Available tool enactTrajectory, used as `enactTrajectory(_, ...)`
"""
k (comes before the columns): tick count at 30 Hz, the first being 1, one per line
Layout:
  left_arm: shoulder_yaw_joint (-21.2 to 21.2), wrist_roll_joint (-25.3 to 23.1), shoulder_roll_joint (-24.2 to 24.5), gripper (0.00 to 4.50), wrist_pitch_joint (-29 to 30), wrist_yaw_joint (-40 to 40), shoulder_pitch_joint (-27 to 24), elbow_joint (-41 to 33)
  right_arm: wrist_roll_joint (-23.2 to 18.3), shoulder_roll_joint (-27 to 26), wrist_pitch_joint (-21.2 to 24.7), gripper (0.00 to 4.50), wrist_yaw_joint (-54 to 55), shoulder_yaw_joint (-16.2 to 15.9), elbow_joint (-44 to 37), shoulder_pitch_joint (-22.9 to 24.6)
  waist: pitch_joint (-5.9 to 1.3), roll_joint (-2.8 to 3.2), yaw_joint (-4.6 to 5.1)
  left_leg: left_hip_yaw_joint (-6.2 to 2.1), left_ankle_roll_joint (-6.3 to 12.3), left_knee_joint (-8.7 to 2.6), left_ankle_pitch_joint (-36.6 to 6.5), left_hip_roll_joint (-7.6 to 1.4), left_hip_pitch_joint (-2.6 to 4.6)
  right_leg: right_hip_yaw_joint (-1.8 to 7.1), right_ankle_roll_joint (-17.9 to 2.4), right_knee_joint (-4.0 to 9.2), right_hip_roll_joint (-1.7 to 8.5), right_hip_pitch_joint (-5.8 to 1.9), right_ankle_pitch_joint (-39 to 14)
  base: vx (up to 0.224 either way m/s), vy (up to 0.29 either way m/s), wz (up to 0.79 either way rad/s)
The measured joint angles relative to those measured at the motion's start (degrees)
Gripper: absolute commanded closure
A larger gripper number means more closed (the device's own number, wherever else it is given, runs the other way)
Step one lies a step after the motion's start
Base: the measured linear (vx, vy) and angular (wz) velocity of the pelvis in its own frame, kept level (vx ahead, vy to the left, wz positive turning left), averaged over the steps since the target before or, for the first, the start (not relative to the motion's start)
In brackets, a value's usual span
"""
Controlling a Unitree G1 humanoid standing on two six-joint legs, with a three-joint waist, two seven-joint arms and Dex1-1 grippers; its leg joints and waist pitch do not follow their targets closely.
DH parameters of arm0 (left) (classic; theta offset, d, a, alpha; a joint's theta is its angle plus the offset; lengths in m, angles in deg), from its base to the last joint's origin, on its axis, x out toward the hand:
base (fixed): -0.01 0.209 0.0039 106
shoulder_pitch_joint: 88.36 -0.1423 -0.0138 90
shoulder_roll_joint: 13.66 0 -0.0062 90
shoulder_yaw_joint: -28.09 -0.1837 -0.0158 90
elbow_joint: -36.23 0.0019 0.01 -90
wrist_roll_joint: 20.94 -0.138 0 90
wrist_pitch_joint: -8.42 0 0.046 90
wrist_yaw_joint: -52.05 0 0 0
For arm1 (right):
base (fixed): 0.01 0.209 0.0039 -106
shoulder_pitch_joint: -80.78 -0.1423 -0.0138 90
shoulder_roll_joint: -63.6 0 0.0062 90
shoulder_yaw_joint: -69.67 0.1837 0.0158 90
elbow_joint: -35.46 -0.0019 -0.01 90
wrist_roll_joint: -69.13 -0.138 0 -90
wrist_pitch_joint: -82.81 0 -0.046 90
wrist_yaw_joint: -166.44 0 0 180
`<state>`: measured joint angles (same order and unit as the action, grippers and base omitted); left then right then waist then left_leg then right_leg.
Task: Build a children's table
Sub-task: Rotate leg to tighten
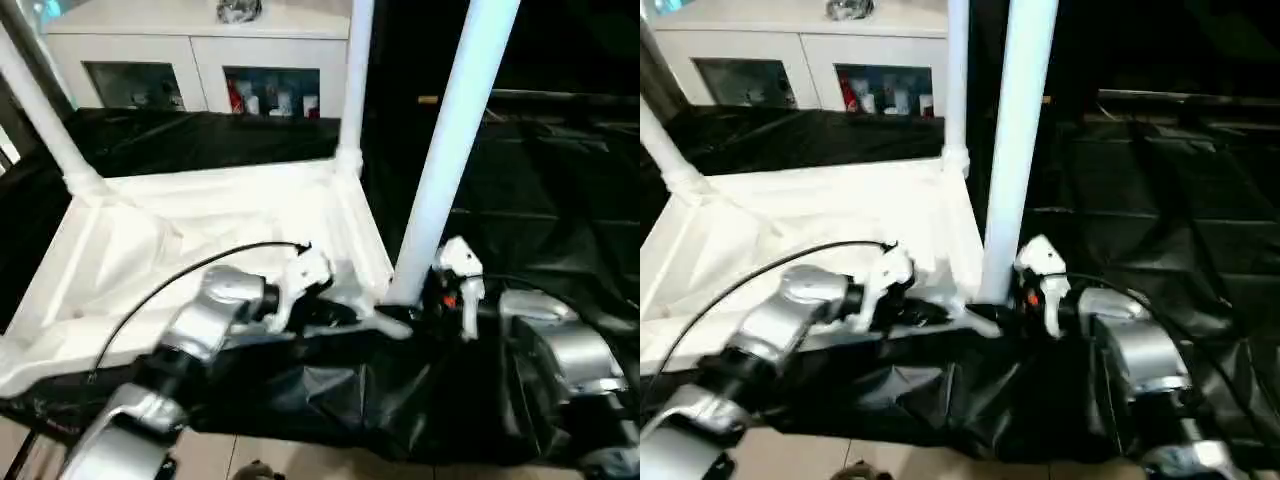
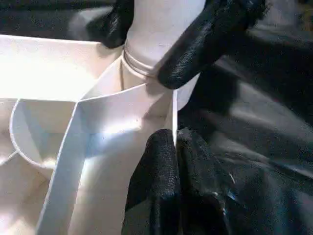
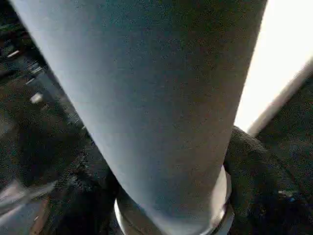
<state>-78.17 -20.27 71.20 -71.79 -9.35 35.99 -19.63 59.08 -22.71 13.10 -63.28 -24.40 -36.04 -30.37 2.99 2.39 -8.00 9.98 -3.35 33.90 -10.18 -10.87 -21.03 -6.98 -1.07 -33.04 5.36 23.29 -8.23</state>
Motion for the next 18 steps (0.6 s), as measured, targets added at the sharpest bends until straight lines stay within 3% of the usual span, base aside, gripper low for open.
enactTrajectory(8, 2.29, -2.13, -8.31, 4.50, -0.96, 16.36, 8.46, 13.81, 3.51, -10.93, -0.87, 1.86, 26.00, 6.20, 8.35, -6.19, -0.04, 0.03, 1.05, 0.00, 0.00, -0.04, -0.01, 0.05, -0.01, 0.01, 0.00, 0.04, 0.02, -0.02, 0.00, 0.000, 0.000, 0.00)
enactTrajectory(10, 2.59, -2.15, -9.11, 4.50, -1.22, 17.48, 8.94, 14.81, 3.61, -11.25, -1.29, 1.16, 27.38, 6.53, 9.06, -6.68, -0.04, 0.03, 1.24, 0.00, 0.00, -0.12, -0.02, 0.06, -0.02, 0.01, 0.01, 0.05, 0.02, -0.02, 0.00, 0.000, 0.000, 0.00)
enactTrajectory(14, 2.89, -2.15, -9.46, 4.50, -1.93, 17.80, 9.03, 15.46, 3.54, -11.91, -1.55, 0.79, 27.28, 7.08, 9.12, -6.67, -0.04, 0.04, 1.34, -0.01, 0.00, -0.20, -0.02, 0.05, -0.01, 0.00, 0.01, 0.05, 0.01, -0.01, -0.01, 0.000, 0.000, 0.00)
enactTrajectory(18, 2.89, -2.23, -9.15, 4.50, -2.62, 16.60, 9.03, 15.69, 3.54, -11.19, -1.67, 0.70, 24.22, 7.00, 8.70, -6.30, -0.04, 0.04, 1.37, 0.00, 0.00, -0.15, -0.02, 0.05, -0.02, 0.00, 0.01, 0.05, 0.02, -0.01, 0.00, 0.000, 0.000, 0.00)
